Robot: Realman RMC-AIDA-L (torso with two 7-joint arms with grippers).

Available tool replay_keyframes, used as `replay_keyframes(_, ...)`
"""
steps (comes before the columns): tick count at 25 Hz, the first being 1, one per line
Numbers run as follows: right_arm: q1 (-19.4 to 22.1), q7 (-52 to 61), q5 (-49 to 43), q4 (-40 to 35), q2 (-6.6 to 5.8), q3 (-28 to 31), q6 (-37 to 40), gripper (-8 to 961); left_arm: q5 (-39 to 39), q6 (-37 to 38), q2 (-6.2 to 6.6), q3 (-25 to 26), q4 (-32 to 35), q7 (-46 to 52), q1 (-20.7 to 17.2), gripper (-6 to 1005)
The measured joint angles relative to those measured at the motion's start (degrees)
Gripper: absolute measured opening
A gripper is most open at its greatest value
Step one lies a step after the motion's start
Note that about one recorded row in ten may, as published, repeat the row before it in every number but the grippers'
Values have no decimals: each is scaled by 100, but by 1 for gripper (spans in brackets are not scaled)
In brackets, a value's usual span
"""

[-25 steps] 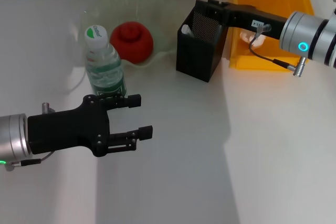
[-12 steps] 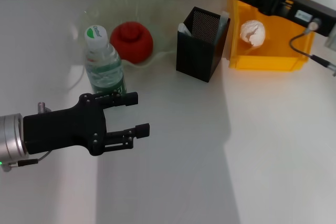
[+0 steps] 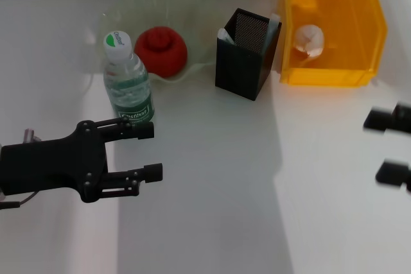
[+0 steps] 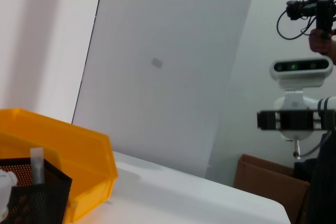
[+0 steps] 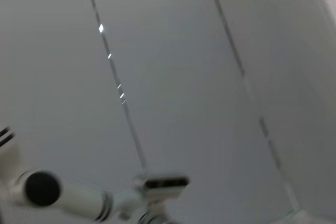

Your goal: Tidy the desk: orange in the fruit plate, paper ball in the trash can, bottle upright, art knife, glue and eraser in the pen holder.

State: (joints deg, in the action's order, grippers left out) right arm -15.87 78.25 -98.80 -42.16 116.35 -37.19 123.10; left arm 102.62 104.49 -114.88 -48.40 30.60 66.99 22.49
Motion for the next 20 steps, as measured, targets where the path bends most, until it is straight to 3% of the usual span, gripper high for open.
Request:
replay_keyframes(3,72,-326,-725,276,103,29,110,701,3,264,114,4,12,187,-17,755)
replay_keyframes(6,75,-753,-943,616,198,55,80,700,5,347,133,2,37,269,-29,755)
replay_keyframes(20,-230,-882,-982,951,188,38,-110,701,13,575,173,14,52,350,-87,755)
